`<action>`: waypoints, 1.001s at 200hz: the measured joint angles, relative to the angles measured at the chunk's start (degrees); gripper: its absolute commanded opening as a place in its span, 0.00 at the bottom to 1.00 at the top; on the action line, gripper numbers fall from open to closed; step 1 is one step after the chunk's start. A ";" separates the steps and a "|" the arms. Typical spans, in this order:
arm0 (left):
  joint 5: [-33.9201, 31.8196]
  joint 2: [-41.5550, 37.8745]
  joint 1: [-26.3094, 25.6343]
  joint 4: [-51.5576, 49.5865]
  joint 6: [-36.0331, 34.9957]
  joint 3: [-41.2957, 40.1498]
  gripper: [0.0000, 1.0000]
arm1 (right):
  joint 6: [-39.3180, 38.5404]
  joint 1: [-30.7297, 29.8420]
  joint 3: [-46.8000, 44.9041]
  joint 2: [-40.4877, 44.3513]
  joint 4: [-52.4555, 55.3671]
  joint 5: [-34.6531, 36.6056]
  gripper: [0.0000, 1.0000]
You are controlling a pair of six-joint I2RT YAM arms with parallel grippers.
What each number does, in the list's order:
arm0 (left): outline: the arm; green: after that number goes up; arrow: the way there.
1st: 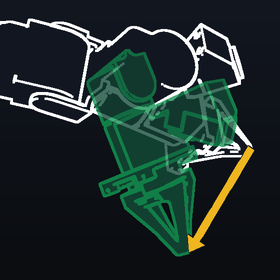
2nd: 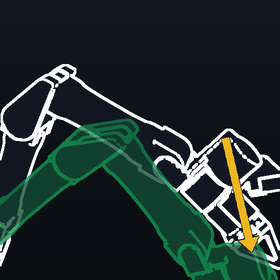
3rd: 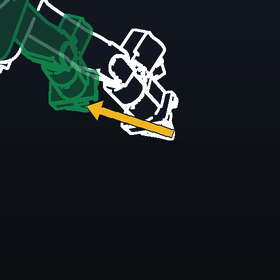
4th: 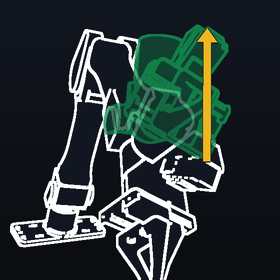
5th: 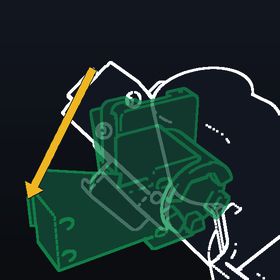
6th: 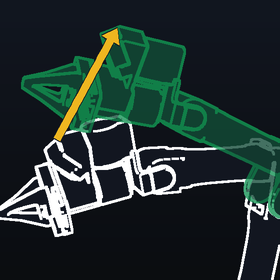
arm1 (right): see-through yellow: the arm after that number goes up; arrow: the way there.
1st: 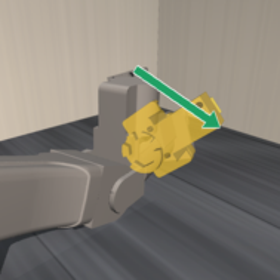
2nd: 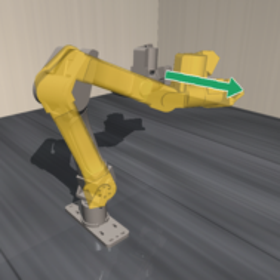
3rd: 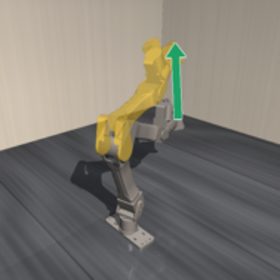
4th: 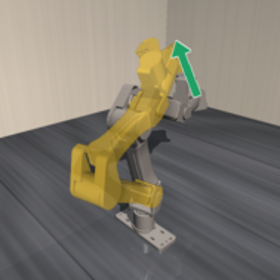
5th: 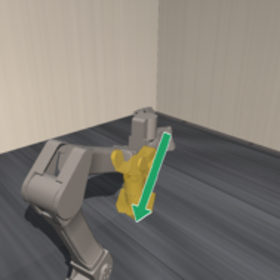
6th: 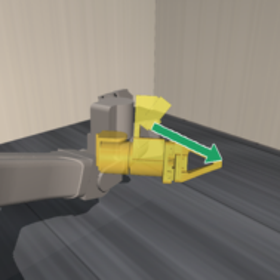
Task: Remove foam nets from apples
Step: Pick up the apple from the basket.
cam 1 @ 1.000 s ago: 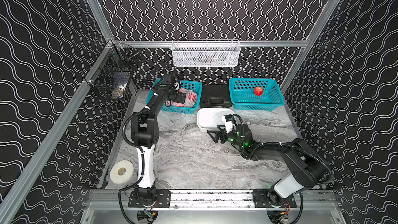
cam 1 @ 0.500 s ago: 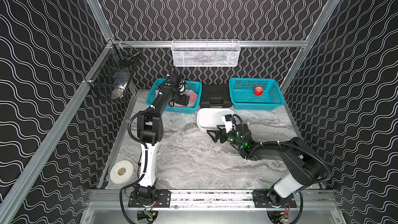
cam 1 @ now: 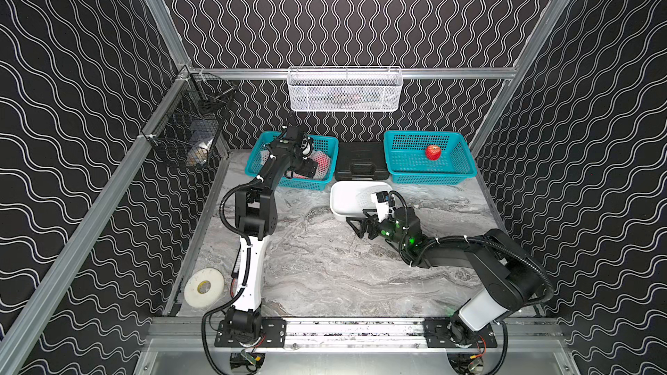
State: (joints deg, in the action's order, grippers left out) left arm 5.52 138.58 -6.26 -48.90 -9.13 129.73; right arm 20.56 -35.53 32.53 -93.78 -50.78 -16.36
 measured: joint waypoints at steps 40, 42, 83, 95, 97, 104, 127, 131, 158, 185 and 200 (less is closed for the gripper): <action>-1.11 0.33 0.00 1.20 0.00 -0.13 0.91 | 0.07 0.00 0.66 -0.79 0.46 0.00 1.00; -1.18 0.33 0.00 1.29 0.00 -0.13 0.91 | 0.09 0.00 0.70 -0.85 0.50 -0.02 1.00; -2.34 0.09 -0.02 2.78 0.02 -0.85 0.91 | 0.94 0.00 0.92 -1.27 0.61 -0.44 1.00; -2.32 -0.33 -0.07 2.58 0.07 -0.87 0.92 | 1.11 0.00 0.96 -1.29 0.61 -0.55 1.00; -2.32 -0.50 -0.09 2.54 0.07 -0.87 0.92 | 1.11 0.00 1.01 -1.31 0.61 -0.61 1.00; -2.27 -0.87 -0.09 2.45 0.20 -0.87 0.93 | 1.11 0.00 1.16 -1.40 0.63 -0.63 1.00; -1.75 -3.30 -0.15 2.60 0.81 -0.87 0.94 | 1.11 0.00 1.53 -1.64 0.90 -0.83 1.00; -1.68 -3.82 -0.15 2.67 1.18 -0.87 0.94 | 1.11 0.00 1.57 -1.68 0.94 -0.87 1.00; -1.73 -7.39 -0.15 3.48 3.63 -1.88 0.98 | 1.11 0.00 1.66 -1.75 1.03 -1.05 1.00; -3.76 -8.72 -0.07 2.99 6.40 -2.91 0.99 | 1.09 -0.02 1.66 -1.73 1.25 -1.07 1.00; -4.74 -8.61 0.00 1.68 7.19 -2.91 0.99 | 1.07 -0.02 1.66 -1.70 1.27 -1.29 1.00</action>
State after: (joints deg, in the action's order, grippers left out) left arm 0.78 129.97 -6.26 -47.22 -1.93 126.82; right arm 21.63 -35.55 34.20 -95.48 -49.52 -17.65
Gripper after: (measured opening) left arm 0.995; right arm 0.999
